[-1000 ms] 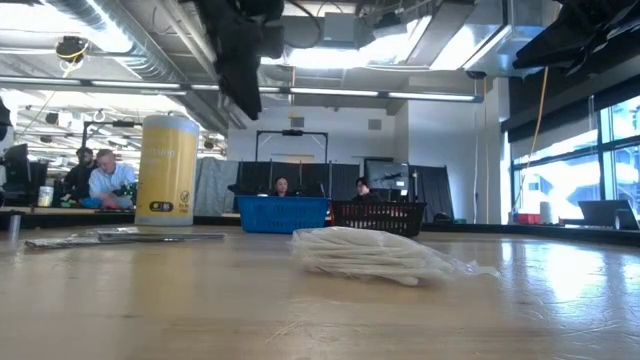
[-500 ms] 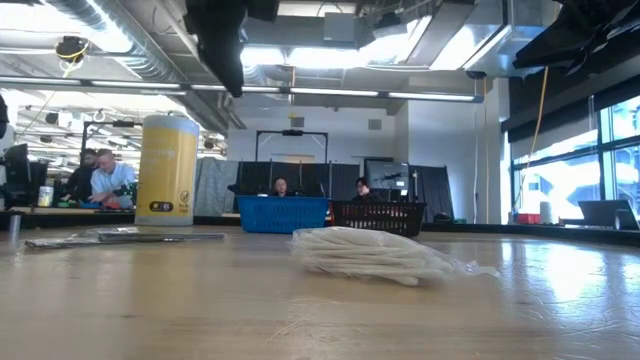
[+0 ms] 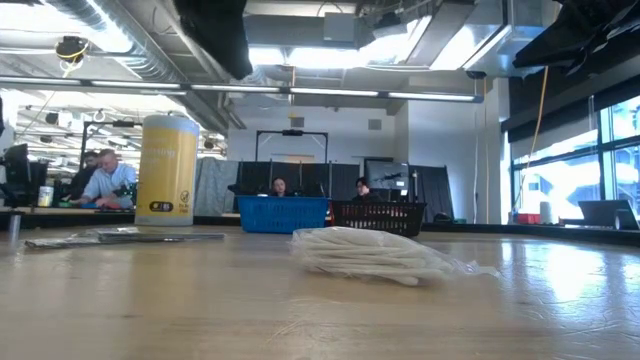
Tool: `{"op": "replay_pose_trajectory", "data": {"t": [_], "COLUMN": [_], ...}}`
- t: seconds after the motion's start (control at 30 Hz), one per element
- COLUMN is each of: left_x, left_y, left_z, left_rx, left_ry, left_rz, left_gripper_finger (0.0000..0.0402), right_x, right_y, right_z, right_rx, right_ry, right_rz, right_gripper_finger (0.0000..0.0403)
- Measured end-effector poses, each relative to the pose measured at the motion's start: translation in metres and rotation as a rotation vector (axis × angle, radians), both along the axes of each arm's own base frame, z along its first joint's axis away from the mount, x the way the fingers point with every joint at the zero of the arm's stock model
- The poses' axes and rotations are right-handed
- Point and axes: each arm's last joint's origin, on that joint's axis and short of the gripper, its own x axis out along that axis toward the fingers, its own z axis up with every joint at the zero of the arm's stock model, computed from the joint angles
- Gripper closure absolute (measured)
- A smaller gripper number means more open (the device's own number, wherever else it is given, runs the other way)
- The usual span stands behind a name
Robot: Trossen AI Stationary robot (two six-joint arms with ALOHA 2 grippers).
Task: Pick & Place Travel size toiletries
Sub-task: Put the comb into the blue bin
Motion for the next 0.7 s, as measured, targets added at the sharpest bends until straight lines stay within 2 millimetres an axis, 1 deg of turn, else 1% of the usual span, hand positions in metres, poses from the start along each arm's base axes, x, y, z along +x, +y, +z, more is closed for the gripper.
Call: {"op": "replay_pose_trajectory", "data": {"t": [0.13, 0.23, 0.3, 0.4, 0.5, 0.7], "left_x": [0.007, 0.017, 0.024, 0.034, 0.043, 0.049], "left_y": [-0.006, -0.008, -0.006, 0.003, 0.016, 0.044], "left_z": [-0.011, -0.029, -0.041, -0.06, -0.077, -0.101], "left_rx": [0.011, -0.05, -0.071, -0.097, -0.11, -0.167], "left_ry": [0.021, 0.094, 0.143, 0.212, 0.272, 0.38], "left_rz": [0.019, 0.011, 0.017, 0.056, 0.102, 0.203], "left_gripper_finger": [0.0215, 0.0215, 0.0217, 0.0223, 0.0232, 0.025], "right_x": [0.0, 0.0, 0.0, 0.0, 0.0, 0.0], "right_y": [0.0, 0.0, 0.0, 0.0, 0.0, 0.0], "right_z": [0.0, 0.0, 0.0, 0.0, 0.0, 0.0], "right_rx": [0.0, 0.0, 0.0, 0.0, 0.0, 0.0], "right_ry": [0.0, 0.0, 0.0, -0.001, -0.001, 0.0], "right_rz": [0.0, 0.0, 0.0, 0.0, 0.0, 0.0], "right_gripper_finger": [0.0304, 0.0298, 0.0293, 0.0286, 0.0278, 0.0266]}}
